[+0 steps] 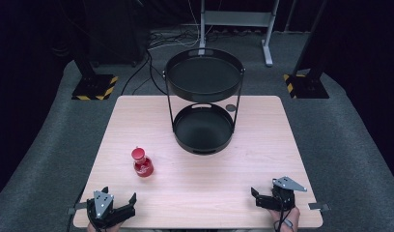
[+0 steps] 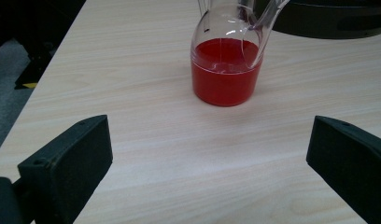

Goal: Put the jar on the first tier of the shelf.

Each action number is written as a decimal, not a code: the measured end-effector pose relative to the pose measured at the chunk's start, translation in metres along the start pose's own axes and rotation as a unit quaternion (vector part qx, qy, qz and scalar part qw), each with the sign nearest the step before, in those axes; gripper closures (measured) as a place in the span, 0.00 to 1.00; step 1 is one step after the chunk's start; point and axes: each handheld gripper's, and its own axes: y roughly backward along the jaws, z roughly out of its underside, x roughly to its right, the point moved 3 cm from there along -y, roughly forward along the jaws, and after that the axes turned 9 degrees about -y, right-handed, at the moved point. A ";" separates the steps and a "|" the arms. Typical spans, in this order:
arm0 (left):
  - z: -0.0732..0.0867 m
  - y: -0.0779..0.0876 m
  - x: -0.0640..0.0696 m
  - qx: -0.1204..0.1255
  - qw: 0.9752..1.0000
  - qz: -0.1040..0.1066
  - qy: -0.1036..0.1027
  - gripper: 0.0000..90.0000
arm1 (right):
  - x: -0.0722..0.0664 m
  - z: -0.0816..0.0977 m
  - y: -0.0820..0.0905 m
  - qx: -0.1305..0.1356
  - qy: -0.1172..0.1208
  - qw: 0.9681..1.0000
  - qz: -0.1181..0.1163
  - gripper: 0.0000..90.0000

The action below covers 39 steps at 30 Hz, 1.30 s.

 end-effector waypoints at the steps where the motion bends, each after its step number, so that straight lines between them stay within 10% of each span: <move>1: -0.001 -0.002 0.001 0.000 1.000 0.001 -0.002 0.00 | 0.000 0.000 0.000 0.001 -0.001 1.000 0.000 0.03; 39: -0.038 -0.079 0.019 0.011 1.000 0.016 0.012 0.00 | -0.001 0.000 -0.001 -0.003 0.002 1.000 0.011 0.04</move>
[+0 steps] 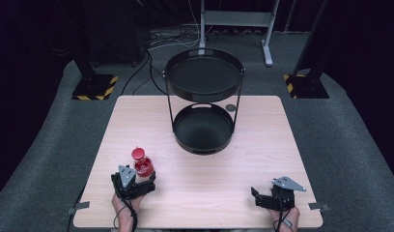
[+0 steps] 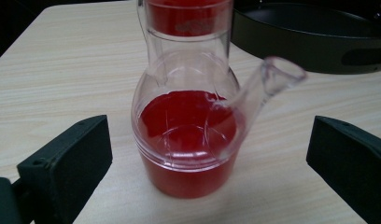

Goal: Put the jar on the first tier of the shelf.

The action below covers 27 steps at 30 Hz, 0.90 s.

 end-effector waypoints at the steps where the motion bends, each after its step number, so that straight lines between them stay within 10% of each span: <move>1: -0.001 -0.002 -0.001 0.000 1.000 0.001 0.001 0.00 | 0.000 0.000 0.000 0.000 0.000 1.000 0.000 0.04; 27: -0.009 -0.032 -0.008 -0.027 0.999 0.012 0.014 0.06 | 0.000 0.000 0.000 0.002 -0.002 1.000 -0.001 0.04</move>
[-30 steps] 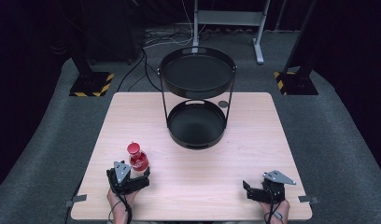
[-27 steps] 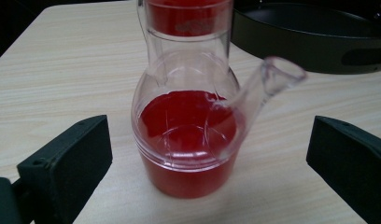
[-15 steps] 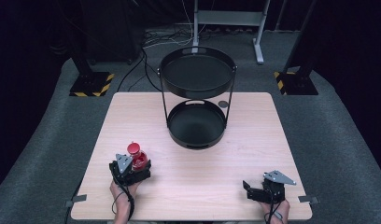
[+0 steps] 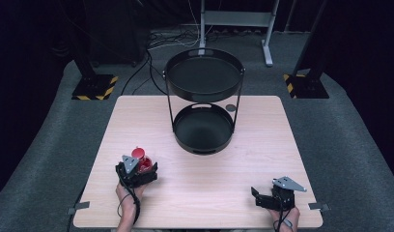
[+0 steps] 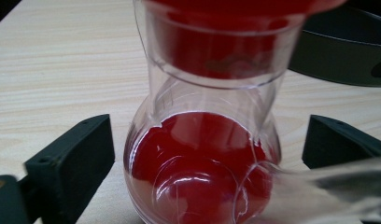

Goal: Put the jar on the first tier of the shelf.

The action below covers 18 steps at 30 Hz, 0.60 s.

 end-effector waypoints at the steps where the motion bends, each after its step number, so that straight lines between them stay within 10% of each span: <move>1: 0.001 -0.001 0.000 -0.003 1.000 0.001 0.002 0.10 | 0.000 0.000 0.000 0.000 0.000 1.000 0.000 0.04; 18: 0.002 0.000 -0.001 -0.003 1.000 -0.004 0.004 0.29 | 0.000 0.000 0.000 0.001 -0.001 1.000 0.001 0.04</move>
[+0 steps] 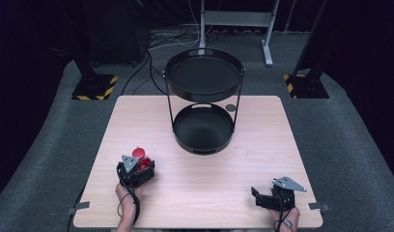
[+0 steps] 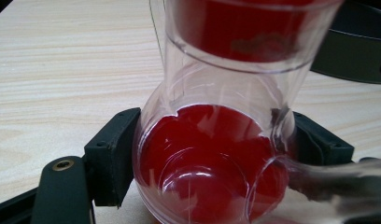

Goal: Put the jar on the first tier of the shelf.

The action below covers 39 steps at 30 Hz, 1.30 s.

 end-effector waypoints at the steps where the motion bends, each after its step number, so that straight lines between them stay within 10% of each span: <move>1: -0.001 0.001 0.000 0.002 1.000 0.001 -0.001 0.29 | 0.000 0.000 0.000 0.000 0.000 1.000 0.000 0.04; 39: -0.042 0.005 0.017 0.023 0.998 0.041 -0.031 0.29 | 0.000 0.000 -0.001 -0.005 0.000 1.000 -0.002 0.04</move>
